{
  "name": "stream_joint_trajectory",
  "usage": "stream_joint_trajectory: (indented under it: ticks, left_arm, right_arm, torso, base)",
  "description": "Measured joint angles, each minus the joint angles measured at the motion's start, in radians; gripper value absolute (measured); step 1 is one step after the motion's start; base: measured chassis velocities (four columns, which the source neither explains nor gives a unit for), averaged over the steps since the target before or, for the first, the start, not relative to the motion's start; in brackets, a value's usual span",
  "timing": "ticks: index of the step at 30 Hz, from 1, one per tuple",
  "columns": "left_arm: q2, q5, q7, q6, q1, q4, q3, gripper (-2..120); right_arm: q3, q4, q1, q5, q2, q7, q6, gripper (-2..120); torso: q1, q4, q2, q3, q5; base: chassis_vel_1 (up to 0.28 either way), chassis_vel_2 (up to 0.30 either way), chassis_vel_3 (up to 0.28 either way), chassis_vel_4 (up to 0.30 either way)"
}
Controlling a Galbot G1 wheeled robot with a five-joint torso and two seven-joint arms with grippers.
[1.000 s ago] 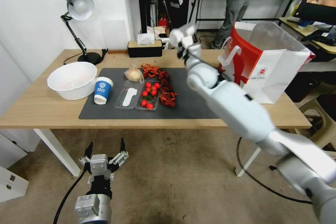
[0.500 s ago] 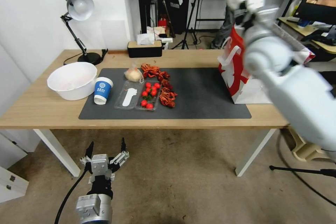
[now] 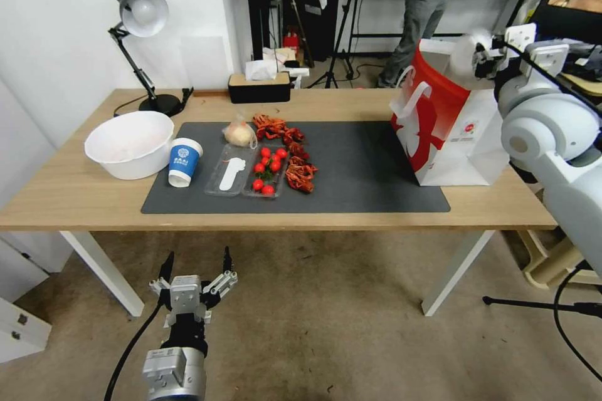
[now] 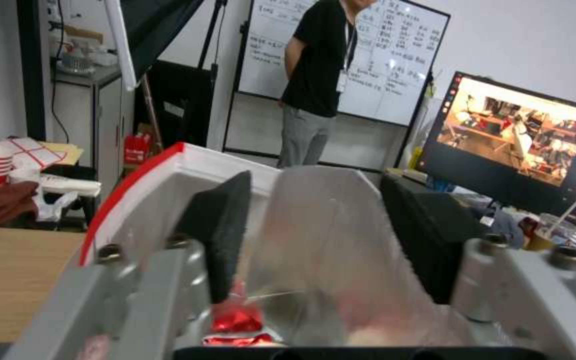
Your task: Pick up the trash from the table and place it into the takeout bag.
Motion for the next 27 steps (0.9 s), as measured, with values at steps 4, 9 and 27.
stream_joint_trajectory:
  ticks: [4, 9, 27]
  left_arm:
    - [-0.002, 0.001, -0.001, -0.004, 0.003, -0.003, -0.001, 100]
    - [-0.003, 0.004, -0.001, -0.005, -0.002, -0.003, -0.001, 100]
    - [-0.007, 0.002, 0.005, -0.011, -0.007, 0.002, -0.004, 100]
  right_arm:
    - [-0.006, 0.037, -0.007, 0.027, 0.001, -0.005, 0.041, 73]
    - [-0.015, 0.093, -0.003, 0.091, 0.000, -0.008, 0.099, 89]
    - [0.121, 0.388, -0.568, -0.040, 0.054, -0.149, 0.407, 100]
  torso:
    - [0.000, -0.0002, 0.000, 0.000, 0.0001]
    - [0.000, -0.0001, 0.000, 0.000, -0.0002]
    - [0.000, 0.0000, 0.000, 0.000, 0.0001]
  base:
    - [0.000, 0.000, 0.000, 0.000]
    - [0.000, 0.000, 0.000, 0.000]
    - [0.000, 0.000, 0.000, 0.000]
